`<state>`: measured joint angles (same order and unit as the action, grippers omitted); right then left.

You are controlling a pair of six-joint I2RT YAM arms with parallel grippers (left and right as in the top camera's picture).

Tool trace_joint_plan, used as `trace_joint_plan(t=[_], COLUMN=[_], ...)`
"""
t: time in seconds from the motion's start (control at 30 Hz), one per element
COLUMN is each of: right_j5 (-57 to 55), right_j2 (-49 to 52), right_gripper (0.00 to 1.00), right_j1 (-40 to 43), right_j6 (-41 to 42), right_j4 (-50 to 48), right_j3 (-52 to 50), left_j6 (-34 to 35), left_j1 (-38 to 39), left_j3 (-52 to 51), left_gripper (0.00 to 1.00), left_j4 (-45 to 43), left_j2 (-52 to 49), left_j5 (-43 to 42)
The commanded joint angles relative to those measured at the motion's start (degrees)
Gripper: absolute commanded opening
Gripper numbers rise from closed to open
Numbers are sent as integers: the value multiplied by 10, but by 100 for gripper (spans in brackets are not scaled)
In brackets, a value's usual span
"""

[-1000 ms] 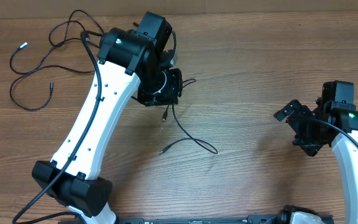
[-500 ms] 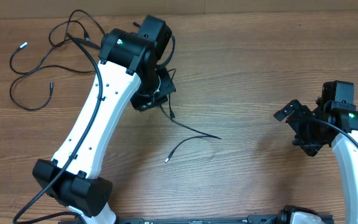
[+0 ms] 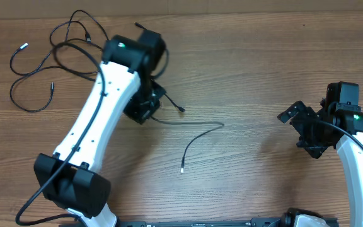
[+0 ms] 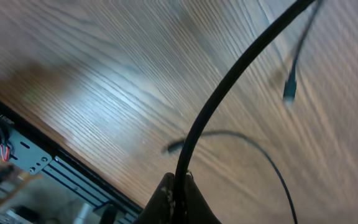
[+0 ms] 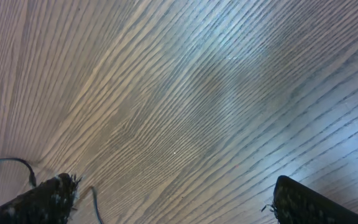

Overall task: Untangle cables
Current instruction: 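Drag the held black cable with the left gripper toward the lower left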

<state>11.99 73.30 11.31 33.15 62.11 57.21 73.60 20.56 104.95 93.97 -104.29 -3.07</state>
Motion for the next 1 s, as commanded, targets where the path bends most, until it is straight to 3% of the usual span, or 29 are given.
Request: trace_joint_plan(t=[0.0,0.3,0.97], right_j5=[-4,-4,-4], right_j2=[-3,-3,-3], right_gripper=[100,100,100], right_j1=[2,2,2], right_j6=[-2,-2,-2], right_j4=[-3,-3,-3], right_j3=[13,13,13], left_j6=[-12,-219,-208], left_j1=[-47,-132,-229], left_j3=[-6,-6,-7], left_gripper=[4,4,4], left_j4=[12,29,28], left_j2=[-2,-2,-2], left_j5=[17,72,122])
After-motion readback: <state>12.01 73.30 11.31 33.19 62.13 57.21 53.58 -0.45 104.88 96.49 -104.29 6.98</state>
